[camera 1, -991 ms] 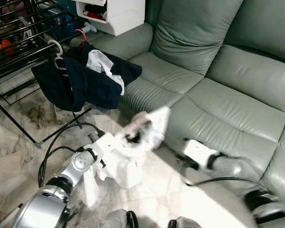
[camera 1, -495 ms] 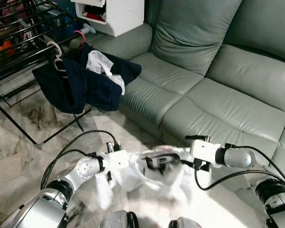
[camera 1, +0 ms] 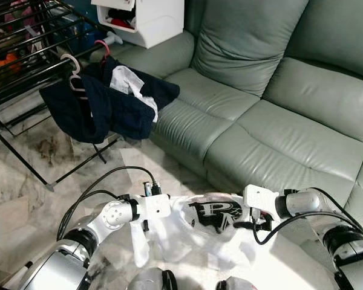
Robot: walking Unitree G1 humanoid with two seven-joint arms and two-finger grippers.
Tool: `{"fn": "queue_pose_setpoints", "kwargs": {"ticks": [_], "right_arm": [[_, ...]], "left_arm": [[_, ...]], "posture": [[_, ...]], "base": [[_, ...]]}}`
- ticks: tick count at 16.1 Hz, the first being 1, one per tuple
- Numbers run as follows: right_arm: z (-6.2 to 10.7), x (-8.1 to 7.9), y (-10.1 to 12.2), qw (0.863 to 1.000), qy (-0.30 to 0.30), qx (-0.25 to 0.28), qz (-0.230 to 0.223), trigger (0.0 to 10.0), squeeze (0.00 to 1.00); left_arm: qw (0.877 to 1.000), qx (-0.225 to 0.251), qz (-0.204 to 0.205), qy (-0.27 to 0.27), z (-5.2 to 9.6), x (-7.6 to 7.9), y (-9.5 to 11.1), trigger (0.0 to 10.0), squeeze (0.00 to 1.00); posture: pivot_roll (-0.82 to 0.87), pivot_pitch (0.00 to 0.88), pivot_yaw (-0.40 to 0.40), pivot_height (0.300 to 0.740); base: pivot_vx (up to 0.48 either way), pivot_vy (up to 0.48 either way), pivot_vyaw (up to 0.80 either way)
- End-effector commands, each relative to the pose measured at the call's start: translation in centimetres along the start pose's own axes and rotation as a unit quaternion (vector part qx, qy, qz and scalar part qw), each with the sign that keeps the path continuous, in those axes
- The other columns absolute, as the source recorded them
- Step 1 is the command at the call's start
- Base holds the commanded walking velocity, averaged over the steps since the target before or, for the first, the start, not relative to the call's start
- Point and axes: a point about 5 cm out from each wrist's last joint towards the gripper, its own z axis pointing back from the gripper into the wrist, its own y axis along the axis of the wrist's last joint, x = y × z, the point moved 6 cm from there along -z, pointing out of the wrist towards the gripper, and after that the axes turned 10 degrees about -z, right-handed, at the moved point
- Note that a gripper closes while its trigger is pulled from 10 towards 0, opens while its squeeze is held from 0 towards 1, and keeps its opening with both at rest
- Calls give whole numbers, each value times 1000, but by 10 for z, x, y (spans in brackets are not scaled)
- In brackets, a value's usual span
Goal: Hang hanger
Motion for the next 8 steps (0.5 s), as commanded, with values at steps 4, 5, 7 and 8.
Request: {"fn": "queue_pose_setpoints", "kwargs": {"ticks": [4, 5, 7, 8], "right_arm": [[3, 1, 2, 999, 34, -21, 5, 0, 0], [6, 4, 2, 999, 35, -30, 9, 0, 0], [10, 7, 1, 999, 34, -36, 12, 0, 0], [11, 7, 0, 999, 34, -38, 13, 0, 0]], "left_arm": [[1000, 21, -22, 7, 0, -9, 8, 10000, 0], [1000, 19, -22, 6, 0, -9, 8, 10000, 0], [1000, 16, -22, 4, 0, -8, 7, 10000, 0], [1000, 14, -22, 3, 0, -8, 6, 10000, 0]], "posture": [[-93, 0, 100, 740], [-94, 0, 98, 740], [-96, 0, 96, 740], [-96, 0, 96, 740]], "base": [[0, 0, 0], [0, 0, 0], [0, 0, 0], [0, 0, 0]]}}
